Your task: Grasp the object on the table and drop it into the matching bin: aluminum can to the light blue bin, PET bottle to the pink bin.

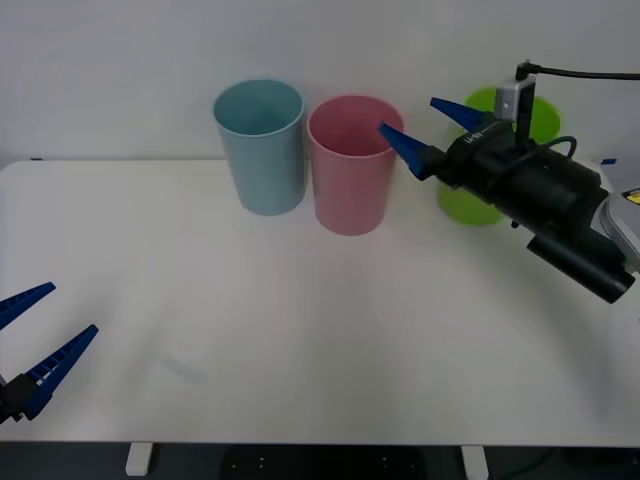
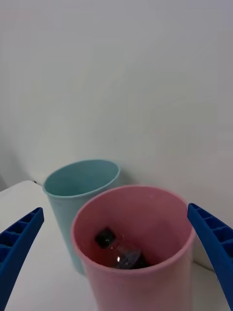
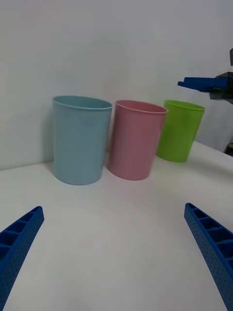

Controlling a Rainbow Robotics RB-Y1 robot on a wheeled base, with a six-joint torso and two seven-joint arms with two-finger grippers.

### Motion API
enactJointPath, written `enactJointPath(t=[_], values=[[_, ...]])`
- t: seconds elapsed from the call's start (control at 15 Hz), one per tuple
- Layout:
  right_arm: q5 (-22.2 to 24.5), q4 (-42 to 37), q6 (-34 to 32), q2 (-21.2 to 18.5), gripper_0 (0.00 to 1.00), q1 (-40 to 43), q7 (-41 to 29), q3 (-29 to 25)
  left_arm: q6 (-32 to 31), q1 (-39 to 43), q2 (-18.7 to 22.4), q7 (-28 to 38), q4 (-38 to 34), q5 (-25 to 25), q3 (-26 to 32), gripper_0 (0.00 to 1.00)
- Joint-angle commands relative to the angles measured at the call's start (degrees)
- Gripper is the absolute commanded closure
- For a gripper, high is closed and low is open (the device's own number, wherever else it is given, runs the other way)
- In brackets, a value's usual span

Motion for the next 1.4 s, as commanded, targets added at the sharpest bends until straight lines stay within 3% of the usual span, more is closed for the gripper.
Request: enactJointPath(t=[0.07,0.27,0.6,1.4], values=[[-0.5,-4.2,-3.0,-1.7,0.00,5.9,1.5,-3.2,0.0,0.0,0.0,0.0,0.0,0.0,0.0,0.00],[-0.5,-5.2,-9.2,-1.8,0.00,9.9,3.6,-7.6,0.0,0.0,0.0,0.0,0.0,0.0,0.0,0.00],[-0.5,-6.2,-12.9,-2.2,0.00,16.9,13.2,-12.2,0.0,0.0,0.0,0.0,0.0,0.0,0.0,0.00],[-0.4,-11.1,-29.0,-0.7,0.00,36.3,18.0,-29.5,0.0,0.0,0.0,0.0,0.0,0.0,0.0,0.00]])
